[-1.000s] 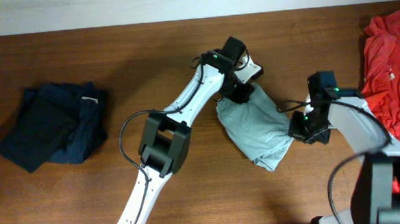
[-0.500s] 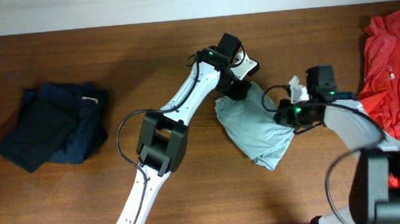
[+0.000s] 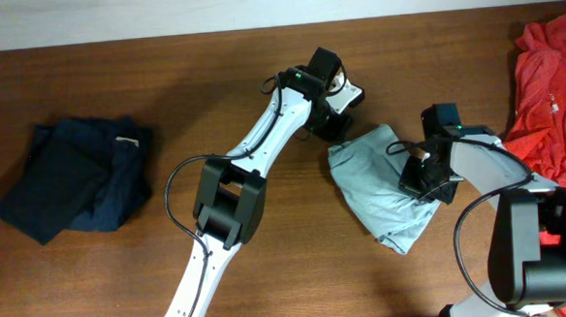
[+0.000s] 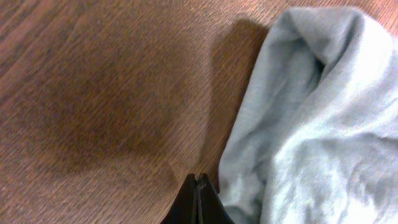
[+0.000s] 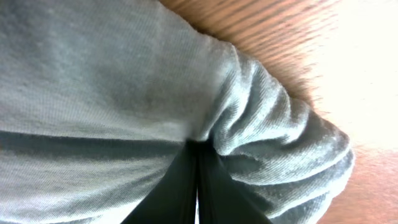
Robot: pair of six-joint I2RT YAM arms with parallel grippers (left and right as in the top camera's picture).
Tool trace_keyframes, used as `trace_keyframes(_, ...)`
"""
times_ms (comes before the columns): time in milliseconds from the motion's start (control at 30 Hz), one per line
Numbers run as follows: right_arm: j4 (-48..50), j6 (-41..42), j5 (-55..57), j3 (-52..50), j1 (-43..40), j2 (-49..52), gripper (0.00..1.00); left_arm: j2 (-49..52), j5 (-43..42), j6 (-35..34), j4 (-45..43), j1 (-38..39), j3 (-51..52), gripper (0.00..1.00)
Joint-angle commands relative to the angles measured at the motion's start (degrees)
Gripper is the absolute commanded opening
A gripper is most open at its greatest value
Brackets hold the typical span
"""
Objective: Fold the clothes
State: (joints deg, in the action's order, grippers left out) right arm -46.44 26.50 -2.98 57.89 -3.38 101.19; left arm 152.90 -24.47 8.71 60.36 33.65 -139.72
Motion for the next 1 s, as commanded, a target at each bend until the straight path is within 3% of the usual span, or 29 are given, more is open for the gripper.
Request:
trace_keyframes(0, 0.15, -2.97, 4.98, -2.93, -0.33, 0.39, 0.04, -1.07, 0.50, -0.52, 0.39, -0.55, -1.27, 0.00)
trace_keyframes(333, 1.22, -5.29, 0.15, -2.93, -0.33, -2.14, 0.04, -4.96, -11.98, -0.55, 0.61, 0.26, -8.52, 0.00)
trace_keyframes(733, 2.80, -5.29, -2.47, -2.93, -0.33, -2.14, 0.04, 2.97, -11.98, -0.13, -3.13, 7.72, -8.31, 0.00)
trace_keyframes(967, 3.15, -5.29, -4.37, -2.93, -0.33, -2.16, 0.04, 6.56, -8.55, -1.64, -3.37, 8.15, -8.31, 0.00)
